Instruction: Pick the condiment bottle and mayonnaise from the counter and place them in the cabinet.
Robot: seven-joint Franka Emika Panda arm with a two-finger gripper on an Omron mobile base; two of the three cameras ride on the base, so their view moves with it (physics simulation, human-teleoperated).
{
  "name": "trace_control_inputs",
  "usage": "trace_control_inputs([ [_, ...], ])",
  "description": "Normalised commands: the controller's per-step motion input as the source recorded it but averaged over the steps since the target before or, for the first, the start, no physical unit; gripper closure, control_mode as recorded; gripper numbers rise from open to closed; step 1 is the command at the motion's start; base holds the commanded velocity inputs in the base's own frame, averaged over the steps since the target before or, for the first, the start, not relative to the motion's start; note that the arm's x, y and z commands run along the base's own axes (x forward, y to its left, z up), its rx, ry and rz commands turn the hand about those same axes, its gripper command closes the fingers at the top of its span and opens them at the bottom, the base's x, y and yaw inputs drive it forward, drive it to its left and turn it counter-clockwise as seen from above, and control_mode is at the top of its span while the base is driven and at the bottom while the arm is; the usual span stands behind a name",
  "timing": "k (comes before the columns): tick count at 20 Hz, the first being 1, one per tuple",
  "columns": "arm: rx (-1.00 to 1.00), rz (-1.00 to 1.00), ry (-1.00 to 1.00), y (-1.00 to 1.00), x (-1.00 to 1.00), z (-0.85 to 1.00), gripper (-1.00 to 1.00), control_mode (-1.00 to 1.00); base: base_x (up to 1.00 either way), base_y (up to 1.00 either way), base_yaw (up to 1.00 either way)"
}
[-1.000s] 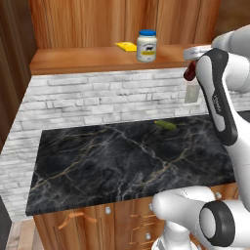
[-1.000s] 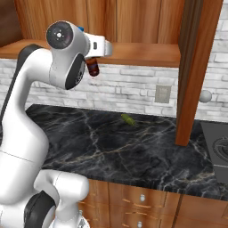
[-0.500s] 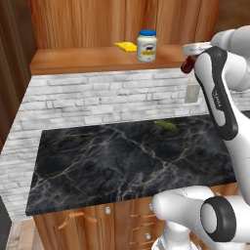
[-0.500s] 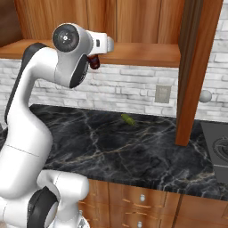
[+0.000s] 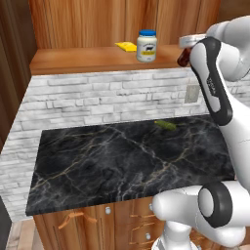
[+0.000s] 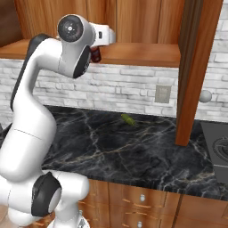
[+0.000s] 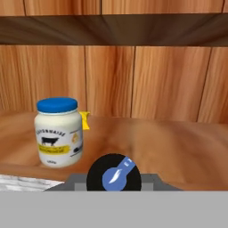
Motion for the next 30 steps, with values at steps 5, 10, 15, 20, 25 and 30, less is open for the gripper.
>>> trace_control_inputs([
  [5,0.00,0.01,0.00,0.00,0.11,-0.15,1.00,-1.00,0.00,0.00,0.00],
  [10,0.00,0.01,0.00,0.00,0.19,-0.09,1.00,-1.00,0.00,0.00,0.00],
  [15,0.00,0.00,-0.01,0.02,0.26,0.00,1.00,-1.00,0.00,0.00,0.00],
  [20,0.00,0.00,0.00,0.00,0.26,0.00,1.00,-1.00,0.00,0.00,0.00],
  [25,0.00,0.00,0.00,0.00,0.33,0.00,1.00,-1.00,0.00,0.00,0.00],
  [30,0.00,0.00,0.03,0.00,0.39,0.01,1.00,-1.00,0.00,0.00,0.00],
])
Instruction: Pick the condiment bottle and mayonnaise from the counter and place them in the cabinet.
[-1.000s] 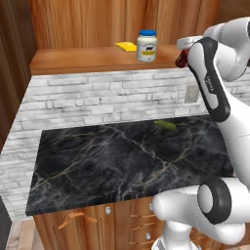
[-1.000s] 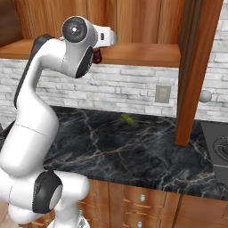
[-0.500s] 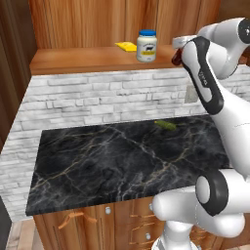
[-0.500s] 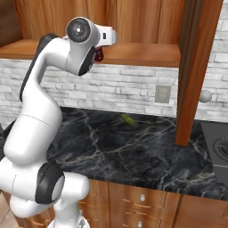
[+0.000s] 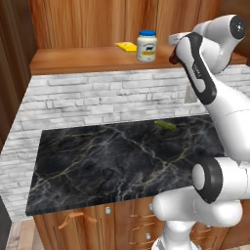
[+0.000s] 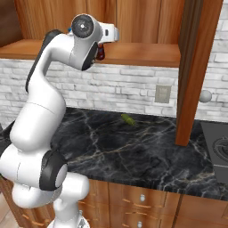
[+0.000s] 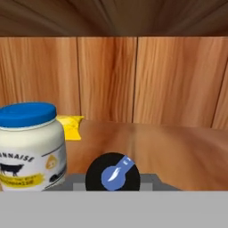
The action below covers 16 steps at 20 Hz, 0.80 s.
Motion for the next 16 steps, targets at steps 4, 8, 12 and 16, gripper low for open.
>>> trace_control_inputs([
  [4,0.00,0.00,0.07,0.00,0.38,0.00,1.00,-1.00,0.00,0.00,0.00],
  [8,0.00,0.00,0.01,0.00,0.28,0.00,1.00,-1.00,0.00,0.00,0.00],
  [12,0.00,0.00,0.00,0.00,0.23,-0.04,1.00,-1.00,0.00,0.00,0.00],
  [16,0.00,0.00,0.00,0.00,0.10,-0.24,1.00,-1.00,0.00,0.00,0.00],
])
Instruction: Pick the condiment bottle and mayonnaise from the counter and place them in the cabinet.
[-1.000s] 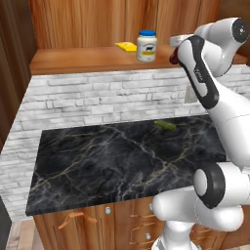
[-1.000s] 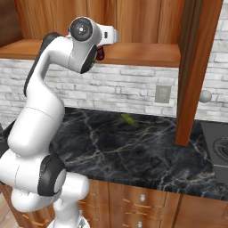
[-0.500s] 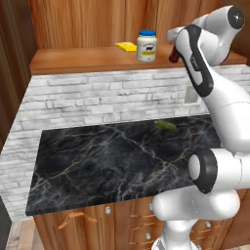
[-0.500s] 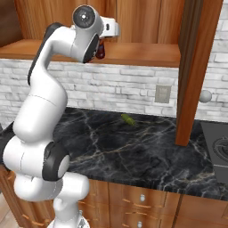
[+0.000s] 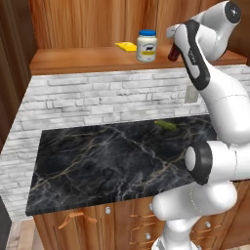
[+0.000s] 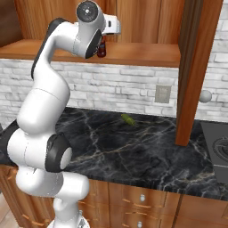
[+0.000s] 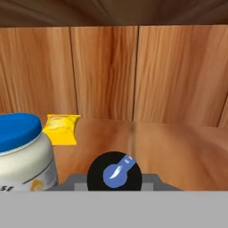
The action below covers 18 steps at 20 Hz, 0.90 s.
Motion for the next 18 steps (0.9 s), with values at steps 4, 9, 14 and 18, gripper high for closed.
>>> trace_control_inputs([
  [4,-0.02,0.00,0.00,0.00,0.01,-0.40,-1.00,-1.00,0.00,0.00,0.00],
  [9,0.00,0.00,0.00,0.00,0.00,-0.22,-1.00,-1.00,0.00,0.00,0.00],
  [14,-0.01,0.00,0.00,0.00,0.16,0.01,-1.00,-1.00,0.00,0.00,0.00],
  [18,-0.01,0.00,0.00,0.00,0.38,0.18,-1.00,-1.00,0.00,0.00,0.00],
])
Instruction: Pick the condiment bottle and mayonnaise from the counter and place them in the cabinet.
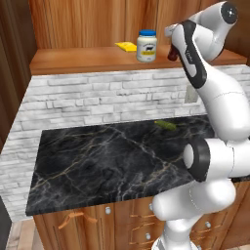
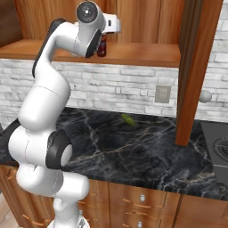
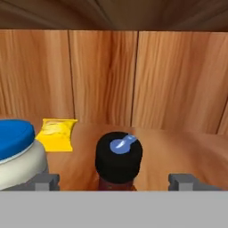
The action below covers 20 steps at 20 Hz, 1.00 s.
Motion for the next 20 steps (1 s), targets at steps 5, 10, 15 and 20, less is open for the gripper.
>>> trace_control_inputs([
  [5,-0.01,0.00,-0.07,0.00,0.18,0.31,-1.00,-1.00,0.00,0.00,0.00],
  [10,0.00,0.04,-0.25,-0.02,-0.14,0.17,-1.00,-1.00,0.00,0.00,0.00],
  [15,0.00,0.06,-0.34,-0.34,-0.61,-0.29,-1.00,-1.00,0.00,0.00,0.00],
  [20,0.01,0.07,-0.45,-0.26,-0.86,-0.43,-1.00,-1.00,0.00,0.00,0.00],
])
